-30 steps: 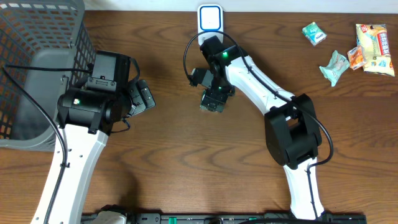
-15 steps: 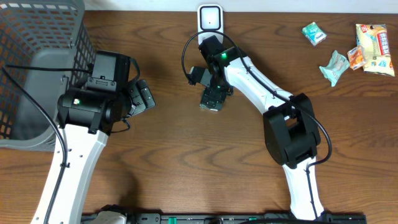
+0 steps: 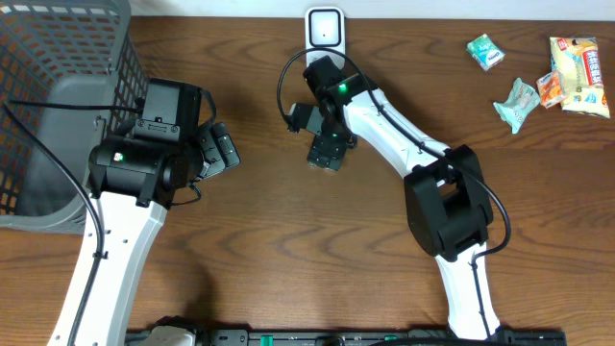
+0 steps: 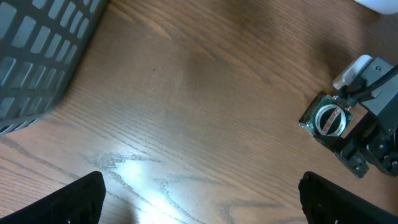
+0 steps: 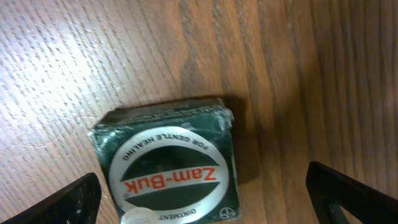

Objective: Scan the item barcode
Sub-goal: 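Lift the Zam-Buk tin toward the scanner with the right gripper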

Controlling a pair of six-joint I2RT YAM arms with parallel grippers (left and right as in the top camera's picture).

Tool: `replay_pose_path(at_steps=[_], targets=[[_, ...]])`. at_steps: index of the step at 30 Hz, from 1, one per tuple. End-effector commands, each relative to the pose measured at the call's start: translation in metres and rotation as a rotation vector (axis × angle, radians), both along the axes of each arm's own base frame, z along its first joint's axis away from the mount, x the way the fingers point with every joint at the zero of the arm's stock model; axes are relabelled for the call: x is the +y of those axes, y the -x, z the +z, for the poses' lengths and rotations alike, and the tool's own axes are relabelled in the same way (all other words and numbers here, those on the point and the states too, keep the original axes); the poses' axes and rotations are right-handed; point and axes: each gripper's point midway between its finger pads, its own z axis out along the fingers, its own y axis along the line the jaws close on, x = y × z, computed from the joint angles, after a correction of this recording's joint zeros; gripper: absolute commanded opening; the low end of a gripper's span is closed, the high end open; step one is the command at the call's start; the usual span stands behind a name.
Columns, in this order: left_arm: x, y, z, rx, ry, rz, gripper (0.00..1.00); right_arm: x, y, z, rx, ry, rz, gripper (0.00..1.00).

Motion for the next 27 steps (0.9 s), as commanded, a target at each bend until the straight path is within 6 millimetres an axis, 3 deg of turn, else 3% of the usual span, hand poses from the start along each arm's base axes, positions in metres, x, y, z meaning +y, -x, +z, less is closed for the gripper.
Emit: replay_pose_path(at_steps=[1,27], targets=[[0.003,0.0002,0.0019,-0.005,-0.007,0.009,0.98,0.0025,0.0043,-0.0051,0.005,0.015,0.023,0.99],[0.003,0.0002,0.0019,-0.005,-0.007,0.009,0.98,0.0055,0.0027,-0.0046,-0.005,0.008,0.027,0.99]])
